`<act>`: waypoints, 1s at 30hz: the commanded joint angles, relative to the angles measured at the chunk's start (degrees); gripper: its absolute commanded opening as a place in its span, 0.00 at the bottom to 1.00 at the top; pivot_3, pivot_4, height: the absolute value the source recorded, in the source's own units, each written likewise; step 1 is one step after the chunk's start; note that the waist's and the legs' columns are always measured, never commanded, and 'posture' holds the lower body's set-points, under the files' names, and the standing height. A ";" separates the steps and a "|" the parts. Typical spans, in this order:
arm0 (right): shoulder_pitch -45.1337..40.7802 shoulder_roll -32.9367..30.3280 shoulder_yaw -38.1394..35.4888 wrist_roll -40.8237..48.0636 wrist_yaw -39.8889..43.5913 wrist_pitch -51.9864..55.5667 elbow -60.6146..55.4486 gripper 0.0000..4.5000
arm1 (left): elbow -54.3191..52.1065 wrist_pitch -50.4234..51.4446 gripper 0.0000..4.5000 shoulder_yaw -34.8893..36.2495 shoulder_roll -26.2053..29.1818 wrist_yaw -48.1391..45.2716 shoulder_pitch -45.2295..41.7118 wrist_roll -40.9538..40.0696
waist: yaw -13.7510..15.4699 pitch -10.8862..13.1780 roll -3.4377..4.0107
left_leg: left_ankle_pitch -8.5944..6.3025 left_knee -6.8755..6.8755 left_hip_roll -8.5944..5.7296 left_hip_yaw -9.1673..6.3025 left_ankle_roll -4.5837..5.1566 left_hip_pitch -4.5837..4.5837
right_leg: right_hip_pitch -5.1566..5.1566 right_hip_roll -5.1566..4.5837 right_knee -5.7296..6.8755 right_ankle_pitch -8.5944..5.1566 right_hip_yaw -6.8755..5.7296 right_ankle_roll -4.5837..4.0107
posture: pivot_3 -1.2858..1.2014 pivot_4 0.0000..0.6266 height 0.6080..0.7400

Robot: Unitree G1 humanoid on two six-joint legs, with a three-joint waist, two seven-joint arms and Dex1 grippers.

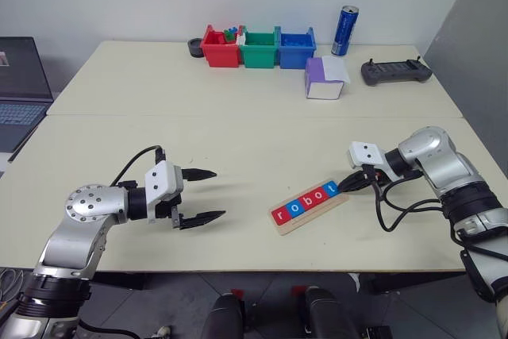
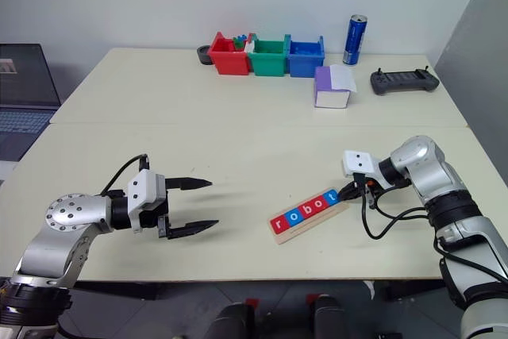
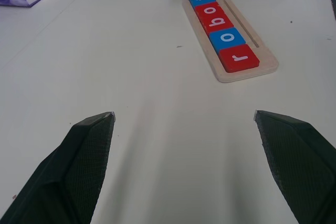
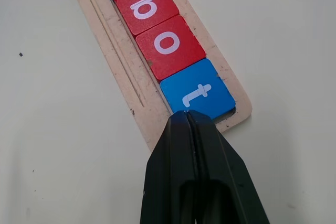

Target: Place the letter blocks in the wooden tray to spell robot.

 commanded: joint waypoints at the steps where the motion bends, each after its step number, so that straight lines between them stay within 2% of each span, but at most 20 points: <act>1: -1.59 -2.04 -1.85 0.44 1.93 -0.64 -1.13 0.01 | -0.62 -0.81 1.00 1.60 0.84 -0.38 -0.01 -0.86 | 0.00 0.00 0.00 | 0.00 0.00 0.00 0.00 0.00 0.00 | 0.00 0.00 0.00 0.00 0.00 0.00 | 0.52 0.24 1.00; 6: -1.77 -4.41 -3.94 2.73 2.77 1.42 -5.20 0.01 | -0.65 -0.84 1.00 1.84 1.02 -0.47 0.28 -0.88 | -0.01 0.00 0.00 | 0.00 0.00 0.00 0.00 0.00 0.00 | 0.00 0.00 0.00 0.00 0.00 0.00 | 0.52 0.24 1.00; 9: -0.59 -5.68 -4.09 5.32 4.82 4.66 -8.84 0.13 | -0.81 -0.86 1.00 1.78 0.83 -0.36 0.41 -0.86 | -0.06 0.00 0.00 | 0.00 -0.01 0.00 0.00 0.00 0.01 | -0.01 0.00 0.00 -0.01 0.01 0.00 | 0.52 0.24 1.00; 15: 1.46 -8.25 -2.43 9.33 5.18 6.42 -13.33 0.58 | -0.99 -0.93 1.00 1.80 0.91 -0.39 0.49 -0.80 | 0.02 0.00 0.00 | 0.00 0.00 0.00 0.00 0.00 -0.01 | -0.01 -0.01 -0.01 -0.01 0.00 0.00 | 0.52 0.24 1.00; 20: 2.15 -11.70 2.47 12.07 5.18 1.63 -14.15 0.98 | -1.62 -0.76 1.00 1.80 1.09 -0.47 0.77 -0.83 | 0.01 0.00 0.00 | 0.00 0.00 0.00 0.00 0.00 -0.01 | -0.01 -0.01 -0.02 -0.01 0.00 0.00 | 0.52 0.24 1.00; 24: 0.50 -12.58 6.22 14.52 5.18 -1.49 -12.72 0.99 | -1.94 -0.66 1.00 1.88 1.24 -0.60 0.82 -0.97 | -0.09 0.00 0.00 | 0.00 0.00 0.00 0.01 0.00 0.01 | -0.01 0.00 -0.01 -0.01 0.01 0.00 | 0.52 0.24 1.00; 30: -4.02 -10.58 10.64 14.34 5.18 -6.91 -6.23 0.99 | -2.20 -0.75 1.00 2.26 1.25 -0.58 1.14 -0.96 | -0.09 0.00 0.00 | 0.00 0.01 0.01 0.02 0.00 0.01 | -0.01 0.00 -0.01 -0.01 0.01 0.00 | 0.52 0.24 1.00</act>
